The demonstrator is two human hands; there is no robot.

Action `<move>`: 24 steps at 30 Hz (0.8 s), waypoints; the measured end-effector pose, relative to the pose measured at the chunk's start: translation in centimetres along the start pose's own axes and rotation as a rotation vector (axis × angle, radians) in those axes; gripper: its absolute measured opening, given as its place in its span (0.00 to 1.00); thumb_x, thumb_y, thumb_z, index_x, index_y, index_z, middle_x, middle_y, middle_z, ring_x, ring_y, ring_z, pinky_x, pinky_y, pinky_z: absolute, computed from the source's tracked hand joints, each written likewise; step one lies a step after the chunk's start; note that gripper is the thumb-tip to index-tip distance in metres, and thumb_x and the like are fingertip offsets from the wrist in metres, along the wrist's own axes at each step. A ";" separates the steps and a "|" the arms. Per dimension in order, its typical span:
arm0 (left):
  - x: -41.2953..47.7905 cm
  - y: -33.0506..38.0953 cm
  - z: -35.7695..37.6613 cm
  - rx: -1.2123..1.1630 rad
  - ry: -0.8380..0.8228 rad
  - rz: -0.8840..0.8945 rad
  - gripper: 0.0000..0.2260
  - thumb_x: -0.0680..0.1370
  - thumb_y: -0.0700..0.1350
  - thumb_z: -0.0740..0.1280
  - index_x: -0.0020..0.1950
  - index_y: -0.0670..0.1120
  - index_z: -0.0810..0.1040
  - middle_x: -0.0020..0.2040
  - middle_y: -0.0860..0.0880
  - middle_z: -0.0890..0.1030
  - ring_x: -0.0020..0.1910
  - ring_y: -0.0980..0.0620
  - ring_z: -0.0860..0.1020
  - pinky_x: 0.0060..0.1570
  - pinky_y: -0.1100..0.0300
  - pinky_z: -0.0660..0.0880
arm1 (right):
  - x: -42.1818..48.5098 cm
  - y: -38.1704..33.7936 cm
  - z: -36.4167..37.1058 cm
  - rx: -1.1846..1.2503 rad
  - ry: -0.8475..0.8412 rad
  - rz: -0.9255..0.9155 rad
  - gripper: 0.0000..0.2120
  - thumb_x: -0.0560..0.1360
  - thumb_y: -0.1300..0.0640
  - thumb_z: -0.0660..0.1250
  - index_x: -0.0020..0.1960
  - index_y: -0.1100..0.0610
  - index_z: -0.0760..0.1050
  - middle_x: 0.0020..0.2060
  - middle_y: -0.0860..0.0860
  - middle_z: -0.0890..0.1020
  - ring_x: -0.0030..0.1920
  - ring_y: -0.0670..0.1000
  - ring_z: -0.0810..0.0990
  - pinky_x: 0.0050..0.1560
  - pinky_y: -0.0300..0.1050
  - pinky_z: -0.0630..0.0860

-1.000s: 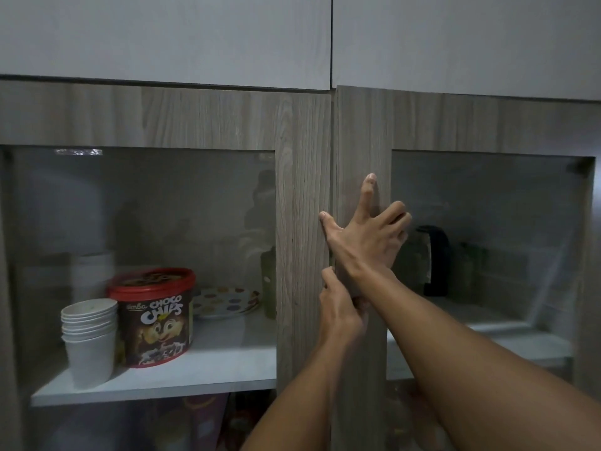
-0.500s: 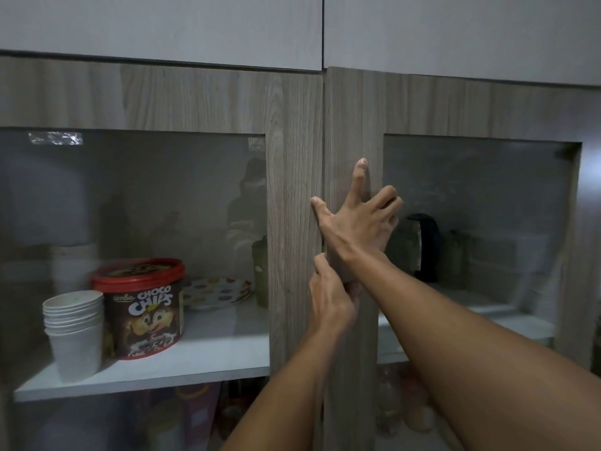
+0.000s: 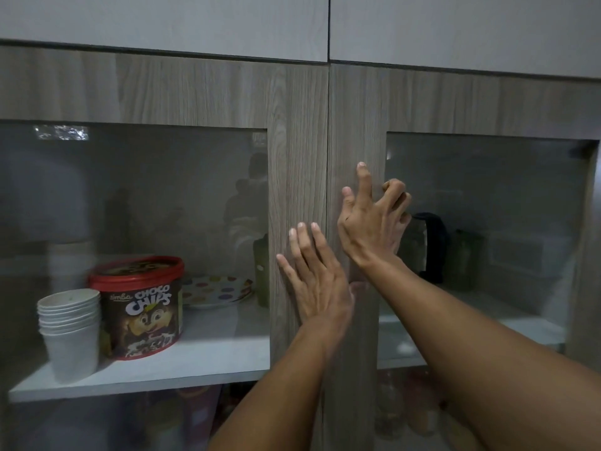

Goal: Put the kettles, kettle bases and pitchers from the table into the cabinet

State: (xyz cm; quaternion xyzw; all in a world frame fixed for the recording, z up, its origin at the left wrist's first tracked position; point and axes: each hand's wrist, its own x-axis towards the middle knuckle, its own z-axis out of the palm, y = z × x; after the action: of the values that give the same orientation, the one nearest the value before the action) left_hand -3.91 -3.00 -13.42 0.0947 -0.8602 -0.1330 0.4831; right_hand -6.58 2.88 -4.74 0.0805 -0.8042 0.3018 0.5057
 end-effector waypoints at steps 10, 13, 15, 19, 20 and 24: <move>0.2 -2.7 1.7 0.151 -0.251 0.188 0.67 0.60 0.71 0.71 0.71 0.46 0.20 0.67 0.40 0.16 0.67 0.39 0.17 0.66 0.36 0.24 | 0.8 1.9 4.6 -0.020 0.121 -0.042 0.19 0.80 0.43 0.51 0.70 0.46 0.55 0.59 0.63 0.70 0.53 0.60 0.69 0.48 0.53 0.70; 0.1 -2.5 1.4 0.175 -0.288 0.177 0.66 0.62 0.72 0.70 0.72 0.47 0.21 0.66 0.39 0.15 0.64 0.38 0.15 0.64 0.34 0.23 | 0.9 2.2 4.1 -0.035 0.090 -0.086 0.20 0.81 0.43 0.51 0.70 0.47 0.54 0.59 0.63 0.69 0.53 0.61 0.69 0.47 0.53 0.70; 0.0 -2.4 1.2 0.205 -0.295 0.170 0.65 0.62 0.72 0.69 0.72 0.47 0.21 0.66 0.39 0.15 0.64 0.38 0.15 0.64 0.34 0.24 | 0.7 2.1 3.5 -0.047 0.065 -0.093 0.20 0.81 0.43 0.50 0.70 0.47 0.53 0.60 0.64 0.68 0.53 0.61 0.69 0.48 0.55 0.73; -0.1 -2.0 0.8 0.273 -0.331 0.148 0.66 0.62 0.72 0.70 0.72 0.46 0.20 0.66 0.38 0.16 0.64 0.36 0.16 0.64 0.33 0.24 | 0.2 2.3 2.1 -0.056 -0.049 -0.091 0.23 0.82 0.43 0.49 0.74 0.47 0.52 0.61 0.62 0.65 0.53 0.59 0.69 0.50 0.56 0.75; -0.1 -2.0 0.6 0.299 -0.341 0.150 0.66 0.62 0.71 0.70 0.72 0.45 0.21 0.66 0.37 0.16 0.65 0.36 0.17 0.64 0.32 0.25 | 0.1 2.5 1.7 -0.039 -0.092 -0.098 0.24 0.82 0.43 0.49 0.75 0.47 0.51 0.61 0.61 0.64 0.53 0.59 0.69 0.51 0.56 0.75; -0.3 -2.0 -0.2 0.359 -0.389 0.166 0.66 0.63 0.68 0.73 0.72 0.47 0.21 0.67 0.37 0.17 0.67 0.35 0.19 0.66 0.32 0.28 | 0.0 3.1 0.2 -0.022 -0.231 -0.130 0.24 0.82 0.44 0.50 0.76 0.45 0.49 0.61 0.60 0.63 0.55 0.59 0.69 0.57 0.60 0.72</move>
State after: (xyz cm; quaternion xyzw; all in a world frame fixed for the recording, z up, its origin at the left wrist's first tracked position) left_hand -3.49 -4.85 -14.15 0.0808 -0.9514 0.0457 0.2938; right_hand -8.08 5.27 -6.12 0.1614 -0.8534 0.2484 0.4289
